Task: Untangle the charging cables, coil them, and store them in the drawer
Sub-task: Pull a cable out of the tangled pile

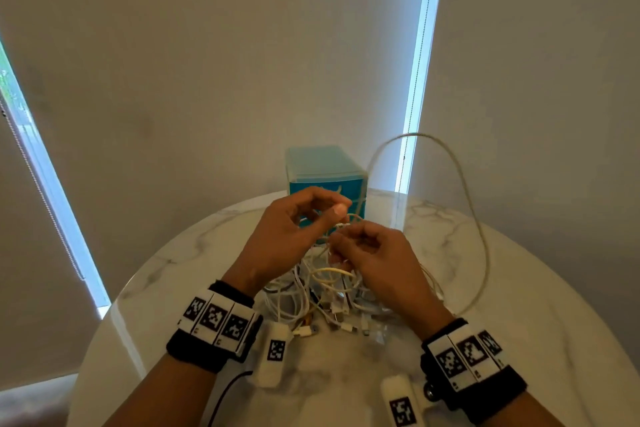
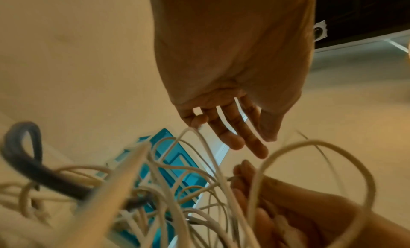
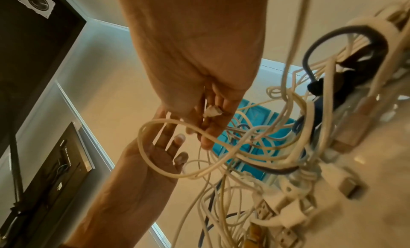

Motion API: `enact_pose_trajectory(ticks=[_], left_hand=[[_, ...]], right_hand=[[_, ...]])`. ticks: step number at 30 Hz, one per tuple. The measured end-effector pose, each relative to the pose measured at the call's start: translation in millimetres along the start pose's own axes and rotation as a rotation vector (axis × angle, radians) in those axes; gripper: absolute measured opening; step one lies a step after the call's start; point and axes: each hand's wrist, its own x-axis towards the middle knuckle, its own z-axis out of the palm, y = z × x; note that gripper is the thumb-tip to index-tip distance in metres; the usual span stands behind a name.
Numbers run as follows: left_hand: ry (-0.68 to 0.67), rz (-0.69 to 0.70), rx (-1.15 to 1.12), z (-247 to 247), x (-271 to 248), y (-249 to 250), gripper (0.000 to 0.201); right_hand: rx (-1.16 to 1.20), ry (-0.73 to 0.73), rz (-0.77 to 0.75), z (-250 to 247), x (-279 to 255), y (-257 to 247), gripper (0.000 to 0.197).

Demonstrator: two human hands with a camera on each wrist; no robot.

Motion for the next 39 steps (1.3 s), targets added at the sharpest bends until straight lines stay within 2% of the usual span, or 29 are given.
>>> enact_pose_trajectory(ticks=[4, 7, 10, 12, 15, 18, 21, 24, 27, 30, 31, 34, 36, 39], left_hand=[[-0.059, -0.115, 0.129, -12, 3, -21, 0.023], [-0.215, -0.219, 0.334, -17, 1, -37, 0.028], [-0.327, -0.267, 0.395, -15, 1, -41, 0.036], [-0.323, -0.250, 0.355, -14, 1, -39, 0.042], [-0.249, -0.152, 0.271, -15, 1, -33, 0.046], [-0.181, -0.096, 0.262, -10, -1, -22, 0.041], [-0.170, -0.051, 0.309, -2, -1, -24, 0.029], [-0.093, -0.039, 0.270, 0, -1, -24, 0.015], [0.138, -0.052, 0.183, -11, 1, -19, 0.016], [0.338, -0.117, -0.022, -21, 4, -18, 0.019], [0.346, -0.138, -0.056, -22, 4, -16, 0.020], [0.255, -0.154, -0.005, -18, 1, -10, 0.018], [0.183, -0.128, 0.070, -12, 0, -7, 0.016], [0.118, -0.086, 0.181, -7, -1, -3, 0.014]], right_hand=[[0.161, 0.243, 0.016, -13, 7, -2, 0.019], [0.251, 0.278, 0.067, -24, 11, -6, 0.024], [0.540, 0.314, 0.121, -32, 15, -10, 0.026], [0.713, 0.299, 0.175, -34, 15, -13, 0.027], [0.884, 0.263, 0.244, -33, 13, -15, 0.026], [0.925, 0.234, 0.268, -34, 12, -14, 0.024], [0.929, 0.175, 0.293, -29, 12, -13, 0.026], [0.734, 0.127, 0.299, -27, 12, -11, 0.032], [0.546, 0.096, 0.336, -40, 13, -11, 0.038], [0.423, 0.008, 0.376, -54, 11, -16, 0.038], [0.320, 0.027, 0.330, -55, 9, -19, 0.033], [-0.022, 0.234, 0.055, -49, 6, -21, 0.012], [-0.142, 0.286, -0.065, -41, 4, -20, 0.029], [-0.256, 0.359, -0.129, -34, 4, -19, 0.056]])
